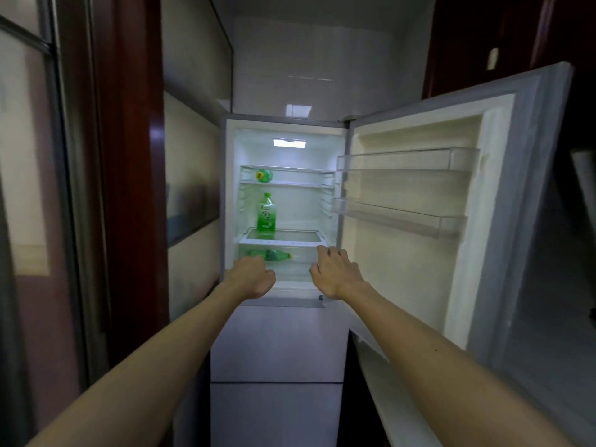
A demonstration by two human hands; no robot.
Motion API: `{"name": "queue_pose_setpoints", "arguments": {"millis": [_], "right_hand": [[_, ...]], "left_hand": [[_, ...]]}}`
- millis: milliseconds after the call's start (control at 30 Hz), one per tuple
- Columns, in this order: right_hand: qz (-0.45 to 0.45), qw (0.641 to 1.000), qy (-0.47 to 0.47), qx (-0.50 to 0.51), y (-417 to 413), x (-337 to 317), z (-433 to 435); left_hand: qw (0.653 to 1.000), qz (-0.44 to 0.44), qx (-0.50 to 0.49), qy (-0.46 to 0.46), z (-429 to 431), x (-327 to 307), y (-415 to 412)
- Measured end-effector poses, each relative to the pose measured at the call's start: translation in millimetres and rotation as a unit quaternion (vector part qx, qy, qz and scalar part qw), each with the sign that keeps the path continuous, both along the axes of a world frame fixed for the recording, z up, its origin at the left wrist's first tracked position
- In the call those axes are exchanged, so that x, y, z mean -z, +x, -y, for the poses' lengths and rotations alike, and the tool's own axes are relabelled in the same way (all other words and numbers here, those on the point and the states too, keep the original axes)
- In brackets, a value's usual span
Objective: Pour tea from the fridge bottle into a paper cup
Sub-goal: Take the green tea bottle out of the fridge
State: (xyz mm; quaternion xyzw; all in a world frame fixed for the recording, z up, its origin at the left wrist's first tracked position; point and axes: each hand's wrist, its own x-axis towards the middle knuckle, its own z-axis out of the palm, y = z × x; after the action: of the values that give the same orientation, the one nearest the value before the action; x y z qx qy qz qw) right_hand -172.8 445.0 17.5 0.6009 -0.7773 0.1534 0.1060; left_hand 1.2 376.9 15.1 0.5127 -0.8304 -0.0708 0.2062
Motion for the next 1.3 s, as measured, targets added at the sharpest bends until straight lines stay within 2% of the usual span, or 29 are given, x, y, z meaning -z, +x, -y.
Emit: {"name": "queue_pose_setpoints", "arguments": {"millis": [200, 567, 733, 1000, 1300], "right_hand": [[-0.012, 1.0, 0.016, -0.002, 25, 2, 48], [-0.021, 0.999, 0.032, 0.018, 32, 3, 110], [-0.018, 0.999, 0.036, 0.035, 25, 8, 130], [-0.003, 0.998, 0.048, 0.032, 3, 14, 174], [-0.006, 1.0, 0.013, -0.003, -36, -2, 263]], "left_hand": [[1.0, 0.0, -0.022, 0.01, 46, 6, 40], [1.0, -0.01, 0.002, -0.002, 133, 20, 67], [0.999, -0.018, 0.029, 0.007, 165, 28, 54], [0.999, 0.018, 0.036, -0.017, 205, 43, 24], [0.999, 0.021, 0.0, -0.04, 271, 29, -17]]}}
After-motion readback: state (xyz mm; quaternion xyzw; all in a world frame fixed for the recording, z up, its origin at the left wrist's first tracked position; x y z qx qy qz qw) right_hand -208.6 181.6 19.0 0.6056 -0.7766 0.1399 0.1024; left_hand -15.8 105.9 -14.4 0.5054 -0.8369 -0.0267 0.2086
